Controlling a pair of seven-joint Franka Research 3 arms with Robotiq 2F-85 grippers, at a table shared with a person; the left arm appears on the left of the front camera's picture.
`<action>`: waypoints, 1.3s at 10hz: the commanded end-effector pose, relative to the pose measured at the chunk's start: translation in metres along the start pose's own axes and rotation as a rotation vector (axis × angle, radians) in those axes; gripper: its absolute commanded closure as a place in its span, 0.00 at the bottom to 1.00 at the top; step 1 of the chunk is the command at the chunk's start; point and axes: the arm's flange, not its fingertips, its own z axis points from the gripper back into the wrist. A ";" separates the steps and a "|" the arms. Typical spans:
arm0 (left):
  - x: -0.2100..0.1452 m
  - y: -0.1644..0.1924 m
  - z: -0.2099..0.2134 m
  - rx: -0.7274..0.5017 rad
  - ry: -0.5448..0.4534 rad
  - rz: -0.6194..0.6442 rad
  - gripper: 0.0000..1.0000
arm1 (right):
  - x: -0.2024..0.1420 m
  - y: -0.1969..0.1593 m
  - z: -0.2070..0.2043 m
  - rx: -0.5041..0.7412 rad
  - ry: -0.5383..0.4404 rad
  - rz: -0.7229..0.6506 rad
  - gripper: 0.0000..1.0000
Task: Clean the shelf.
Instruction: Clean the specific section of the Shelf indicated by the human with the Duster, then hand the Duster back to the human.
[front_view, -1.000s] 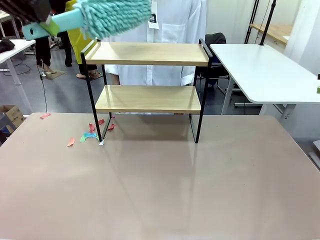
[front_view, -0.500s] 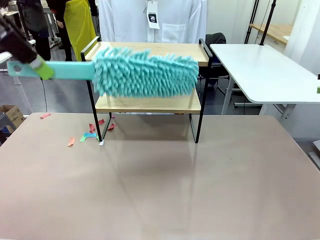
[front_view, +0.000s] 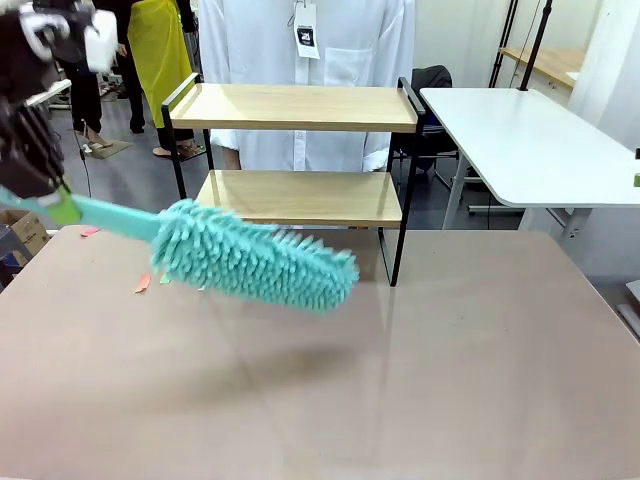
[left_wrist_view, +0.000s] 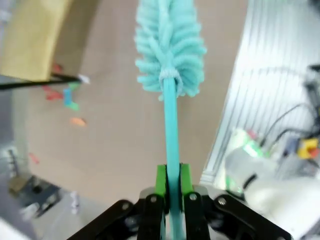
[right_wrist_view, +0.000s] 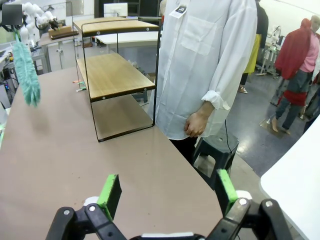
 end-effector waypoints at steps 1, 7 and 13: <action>-0.010 0.012 -0.024 0.040 0.151 -0.065 0.87 | 0.003 0.000 -0.001 -0.003 0.001 0.006 0.00; -0.026 0.031 -0.056 0.013 0.169 -0.035 0.87 | 0.003 0.000 -0.001 -0.003 0.001 0.006 0.00; -0.026 0.031 -0.056 0.013 0.169 -0.035 0.87 | 0.003 0.000 -0.001 -0.003 0.001 0.006 0.00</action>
